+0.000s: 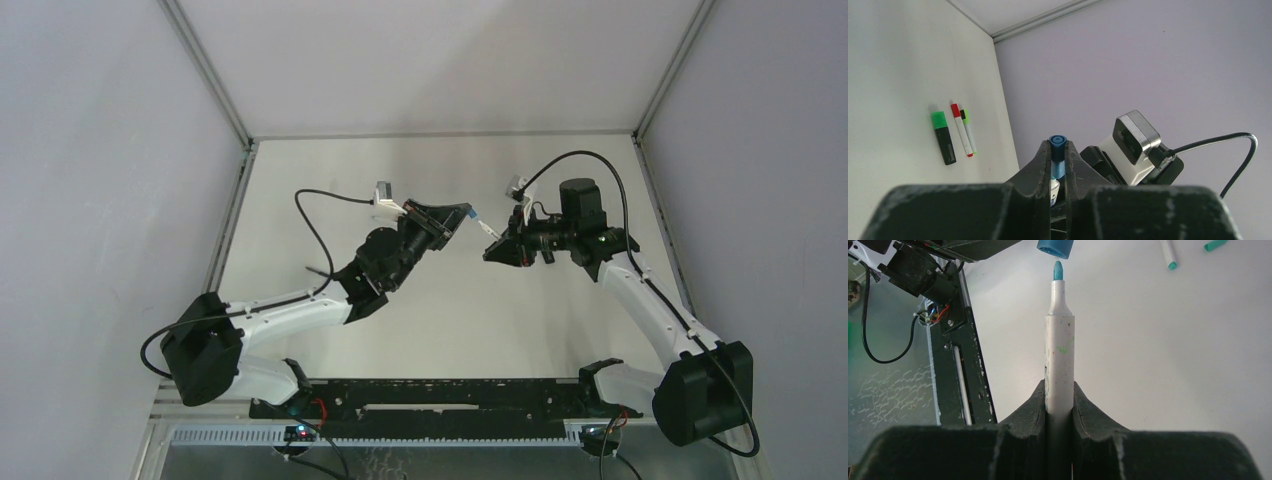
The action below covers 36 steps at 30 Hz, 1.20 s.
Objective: Insert the pens into the pen caps
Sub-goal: Insert the pen cap onto the pen.
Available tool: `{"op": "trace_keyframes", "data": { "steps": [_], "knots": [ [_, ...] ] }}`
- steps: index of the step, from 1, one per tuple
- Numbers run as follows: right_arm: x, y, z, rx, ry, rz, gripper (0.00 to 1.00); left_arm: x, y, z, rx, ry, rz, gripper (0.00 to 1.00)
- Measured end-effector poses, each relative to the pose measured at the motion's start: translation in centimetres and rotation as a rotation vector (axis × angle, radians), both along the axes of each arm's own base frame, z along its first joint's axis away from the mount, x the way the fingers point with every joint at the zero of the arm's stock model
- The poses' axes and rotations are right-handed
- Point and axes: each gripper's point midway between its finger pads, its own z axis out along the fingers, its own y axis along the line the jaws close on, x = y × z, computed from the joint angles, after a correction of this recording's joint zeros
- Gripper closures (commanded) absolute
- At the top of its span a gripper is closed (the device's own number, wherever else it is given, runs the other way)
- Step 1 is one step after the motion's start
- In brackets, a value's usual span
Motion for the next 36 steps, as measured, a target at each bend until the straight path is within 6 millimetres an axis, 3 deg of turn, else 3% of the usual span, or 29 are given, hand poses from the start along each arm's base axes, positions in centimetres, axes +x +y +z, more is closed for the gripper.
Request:
{"op": "trace_keyframes", "data": {
  "steps": [22,32,36],
  "knots": [
    [0.1,0.0,0.0,0.004,0.025,-0.023,1.0,-0.1,-0.8,-0.8,-0.002,0.016,-0.026,1.0],
    [0.1,-0.4,-0.2,0.057,0.112,-0.053,1.0,-0.5,-2.1,-1.7,-0.01,0.021,-0.043,1.0],
    [0.0,-0.8,0.5,0.118,0.159,-0.046,1.0,-0.7,-2.8,-1.0,-0.035,-0.019,-0.066,1.0]
  ]
}}
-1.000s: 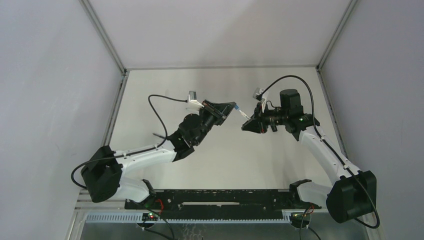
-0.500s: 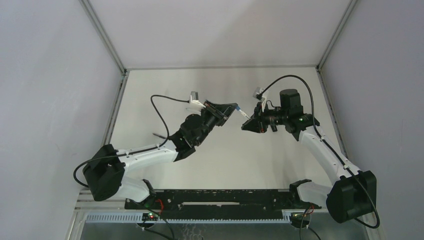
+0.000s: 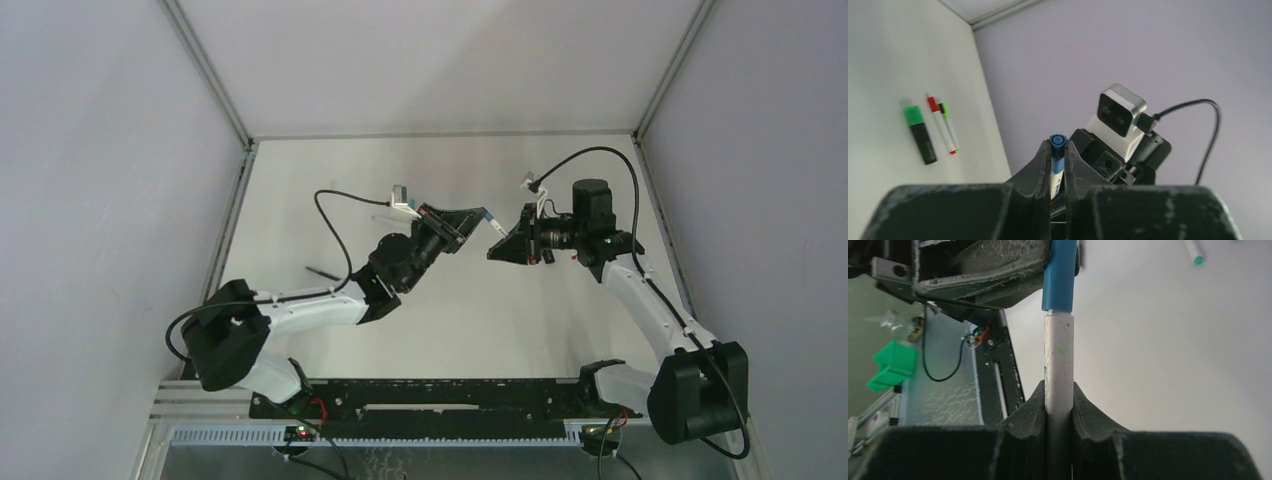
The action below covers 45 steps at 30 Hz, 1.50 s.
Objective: Insert the pens into the pen caps
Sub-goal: Insert the pen cap onto the pen, then press the pen cap onto the pen.
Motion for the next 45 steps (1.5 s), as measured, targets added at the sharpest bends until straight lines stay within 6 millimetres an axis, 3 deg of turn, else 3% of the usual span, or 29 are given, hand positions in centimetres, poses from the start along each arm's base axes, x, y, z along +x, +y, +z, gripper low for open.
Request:
{"op": "trace_keyframes", "data": {
  "steps": [14,19,24,32,41,45],
  "knots": [
    [-1.9,-0.5,4.2,0.178,-0.005,0.104,1.0,-1.7,-1.6,4.5,-0.15,-0.273,-0.112,0.98],
    [-2.3,-0.6,4.9,0.194,-0.025,0.134,1.0,-2.4,-1.5,5.1,-0.148,-0.315,-0.131,0.83],
    [-2.6,-0.6,5.1,0.2,-0.035,0.151,1.0,-3.0,-1.4,5.4,-0.129,-0.337,-0.151,0.74],
    [-2.4,-0.6,5.1,0.198,-0.046,0.147,1.0,-4.7,-2.2,4.7,-0.099,-0.339,-0.226,0.54],
    [-2.5,-0.6,5.3,0.2,-0.056,0.154,1.0,-6.2,0.4,2.4,-0.017,-0.349,-0.217,0.21],
    [-2.6,-0.6,5.3,0.201,-0.062,0.16,1.0,-6.2,1.5,2.8,0.003,-0.403,-0.196,0.16]
  ]
}}
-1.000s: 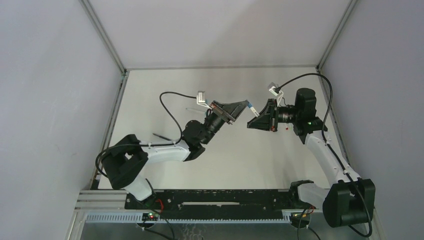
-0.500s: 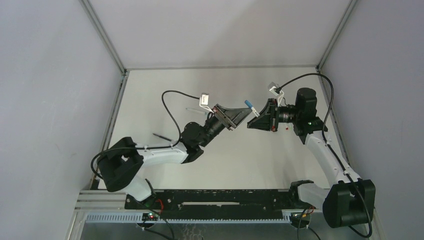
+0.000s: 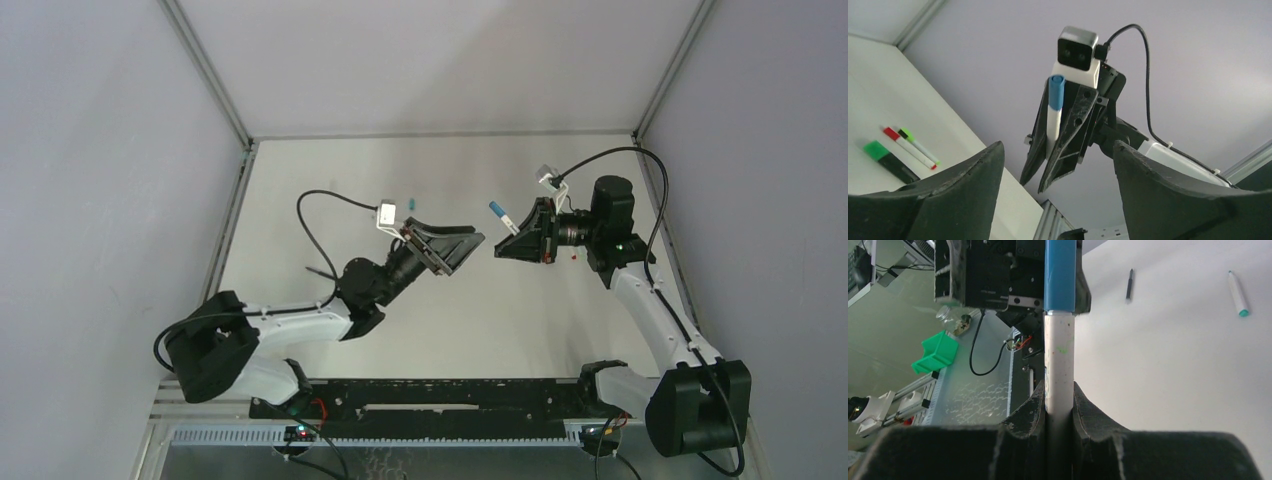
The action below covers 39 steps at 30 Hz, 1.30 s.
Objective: Insert the pens into the pen caps
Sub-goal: Press the pen cap onto the pen.
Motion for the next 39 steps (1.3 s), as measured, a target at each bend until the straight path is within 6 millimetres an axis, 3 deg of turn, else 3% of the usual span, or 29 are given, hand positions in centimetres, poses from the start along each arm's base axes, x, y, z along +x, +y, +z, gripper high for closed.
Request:
{"op": "trace_keyframes", "data": {
  "steps": [8,11,15,21,33,36,39],
  "knots": [
    [-0.6,0.1,0.1,0.009,-0.022,0.042,1.0,2.1,1.3,2.8,-0.032,-0.106,0.026,0.17],
    [-1.0,0.2,-0.2,0.007,-0.021,0.057,1.0,2.8,0.7,4.2,-0.05,-0.133,0.02,0.21],
    [-1.6,0.5,-0.6,0.0,-0.012,0.076,1.0,3.2,-0.4,5.2,-0.063,-0.147,-0.002,0.35],
    [-1.8,0.6,-0.9,-0.004,-0.006,0.085,1.0,3.7,-1.9,4.4,-0.052,-0.118,-0.044,0.44],
    [-1.7,0.6,-1.1,-0.009,-0.001,0.079,1.0,3.3,-3.0,3.0,-0.036,-0.079,-0.088,0.57],
    [-1.6,0.6,-1.2,-0.01,0.001,0.077,1.0,3.2,-3.1,3.0,-0.037,-0.076,-0.094,0.65],
    [-1.6,0.6,-1.2,-0.01,0.0,0.077,1.0,3.1,-3.3,2.8,-0.038,-0.066,-0.103,0.79]
  ]
}}
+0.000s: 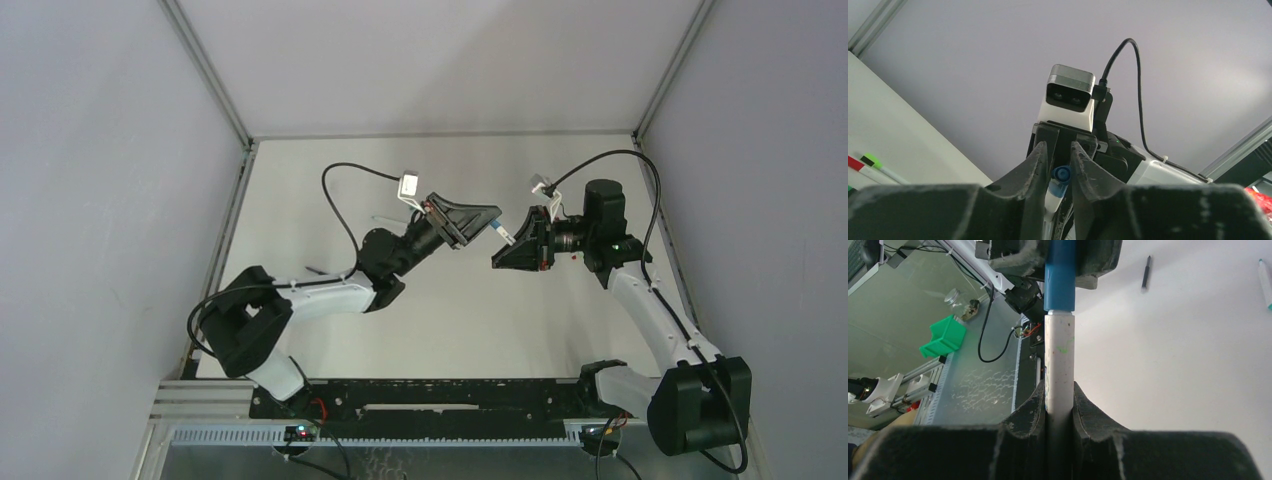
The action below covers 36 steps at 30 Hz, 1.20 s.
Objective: Insert the pens into the pen caps
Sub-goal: Press the pen cap onto the pen.
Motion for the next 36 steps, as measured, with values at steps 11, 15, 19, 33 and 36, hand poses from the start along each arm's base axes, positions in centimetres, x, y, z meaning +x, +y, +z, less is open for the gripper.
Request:
{"op": "trace_keyframes", "data": {
  "steps": [11,15,19,33,36],
  "knots": [
    [0.2,-0.1,-0.1,-0.004,0.01,-0.009,1.0,-0.1,-0.4,-0.1,-0.006,0.005,-0.019,1.0],
    [0.3,-0.4,-0.1,-0.01,0.025,-0.023,1.0,0.0,-1.1,-0.3,0.01,0.007,-0.049,1.0],
    [0.8,-0.5,-0.5,-0.061,0.024,-0.082,1.0,0.4,-1.6,-0.9,0.024,0.032,-0.053,1.0],
    [1.4,-1.9,-1.5,-0.162,0.108,-0.201,1.0,0.6,-2.6,-2.5,0.1,0.067,-0.056,1.0],
    [0.7,-1.5,-0.2,-0.071,0.173,-0.11,1.0,-0.1,-2.5,-1.5,0.061,0.042,-0.086,1.0]
  ]
}}
